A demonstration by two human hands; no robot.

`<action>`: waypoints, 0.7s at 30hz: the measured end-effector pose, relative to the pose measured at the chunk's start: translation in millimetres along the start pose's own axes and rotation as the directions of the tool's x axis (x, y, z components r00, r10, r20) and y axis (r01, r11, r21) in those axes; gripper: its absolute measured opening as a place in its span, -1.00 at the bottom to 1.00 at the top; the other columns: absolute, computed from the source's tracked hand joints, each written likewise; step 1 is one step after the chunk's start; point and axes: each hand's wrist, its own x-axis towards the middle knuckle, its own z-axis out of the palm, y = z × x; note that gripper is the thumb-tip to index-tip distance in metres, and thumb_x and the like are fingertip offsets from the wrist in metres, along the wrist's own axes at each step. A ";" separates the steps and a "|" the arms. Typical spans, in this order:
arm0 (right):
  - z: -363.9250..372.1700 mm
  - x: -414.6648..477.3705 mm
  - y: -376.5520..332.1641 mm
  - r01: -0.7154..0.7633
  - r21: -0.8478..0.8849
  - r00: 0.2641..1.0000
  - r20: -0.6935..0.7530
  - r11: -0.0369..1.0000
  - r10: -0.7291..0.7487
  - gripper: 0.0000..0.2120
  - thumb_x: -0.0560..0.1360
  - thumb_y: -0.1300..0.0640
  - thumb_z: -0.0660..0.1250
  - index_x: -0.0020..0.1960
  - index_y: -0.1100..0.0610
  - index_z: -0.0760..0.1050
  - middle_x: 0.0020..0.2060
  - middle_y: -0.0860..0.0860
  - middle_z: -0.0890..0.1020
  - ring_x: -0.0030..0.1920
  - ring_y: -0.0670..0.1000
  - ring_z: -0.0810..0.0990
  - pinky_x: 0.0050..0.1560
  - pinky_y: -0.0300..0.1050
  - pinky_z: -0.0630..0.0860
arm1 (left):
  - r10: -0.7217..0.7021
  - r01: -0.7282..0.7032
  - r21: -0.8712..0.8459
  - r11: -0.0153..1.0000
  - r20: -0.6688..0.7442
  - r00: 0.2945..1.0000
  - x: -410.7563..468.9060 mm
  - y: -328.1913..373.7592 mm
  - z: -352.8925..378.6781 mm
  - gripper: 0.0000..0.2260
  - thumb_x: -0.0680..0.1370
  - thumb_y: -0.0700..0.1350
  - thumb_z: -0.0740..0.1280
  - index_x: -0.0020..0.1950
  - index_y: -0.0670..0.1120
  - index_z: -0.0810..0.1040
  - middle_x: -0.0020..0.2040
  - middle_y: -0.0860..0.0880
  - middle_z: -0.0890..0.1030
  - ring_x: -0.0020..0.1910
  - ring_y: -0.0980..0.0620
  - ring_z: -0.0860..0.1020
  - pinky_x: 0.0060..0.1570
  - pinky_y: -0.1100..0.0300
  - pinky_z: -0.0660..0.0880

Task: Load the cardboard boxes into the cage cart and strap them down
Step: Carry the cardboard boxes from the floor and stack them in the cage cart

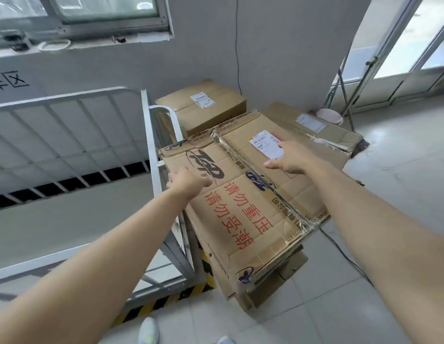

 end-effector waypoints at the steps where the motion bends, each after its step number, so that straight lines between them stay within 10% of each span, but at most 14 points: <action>1: 2.2 1.7 2.5 -0.007 0.019 1.000 0.005 1.000 0.007 -0.21 0.38 -0.30 0.38 0.41 0.19 0.32 0.29 0.16 0.48 0.26 0.16 0.45 0.23 0.00 0.42 | -0.032 0.031 -0.064 0.997 -0.007 0.999 5.9 -2.0 2.4 -0.28 0.40 0.03 0.49 0.44 -0.17 0.26 0.42 -0.18 0.28 0.34 -0.18 0.35 0.32 -0.07 0.36; 7: 19.8 22.5 33.5 -0.124 -0.019 0.992 0.013 0.992 0.124 -0.01 0.24 -0.48 0.32 0.48 0.07 0.20 0.41 0.16 0.27 0.44 0.24 0.18 0.41 0.21 0.15 | -0.260 0.290 -0.399 0.870 0.129 0.957 49.6 -23.4 29.0 -0.07 -0.03 0.00 0.61 0.30 -0.13 0.38 0.22 -0.15 0.52 0.08 -0.20 0.60 0.05 -0.11 0.55; 11: 20.7 30.0 45.4 -0.166 -0.042 0.985 0.033 0.985 0.167 0.05 0.31 -0.41 0.35 0.53 0.14 0.02 0.50 0.20 0.09 0.50 0.25 0.02 0.45 0.29 0.01 | -0.303 0.351 -0.392 0.851 0.179 0.936 36.6 -5.4 33.9 -0.63 0.35 -0.02 0.52 -0.01 -0.12 0.42 0.18 -0.14 0.59 0.02 -0.19 0.62 -0.05 -0.12 0.52; 18: 19.9 43.5 64.0 -0.277 0.046 0.960 0.045 0.960 0.275 0.27 0.17 -0.53 0.33 0.56 0.15 -0.14 0.54 0.23 -0.03 0.53 0.26 -0.06 0.44 0.33 -0.13 | -0.385 0.449 -0.307 0.839 0.247 0.889 5.2 19.2 32.8 -0.60 0.49 0.01 0.41 0.16 -0.19 0.36 0.01 -0.21 0.64 0.12 -0.28 0.51 0.28 -0.33 0.27; 21: 20.1 46.9 65.3 -0.297 0.056 0.955 -0.001 0.953 0.298 0.26 0.16 -0.53 0.34 0.55 0.21 -0.06 0.51 0.26 0.07 0.50 0.28 0.06 0.45 0.28 -0.05 | -0.397 0.456 -0.306 0.836 0.236 0.887 -7.8 25.5 32.9 -0.66 0.53 -0.03 0.37 0.09 -0.23 0.33 -0.42 -0.26 0.61 -0.28 -0.24 0.59 0.20 -0.26 0.30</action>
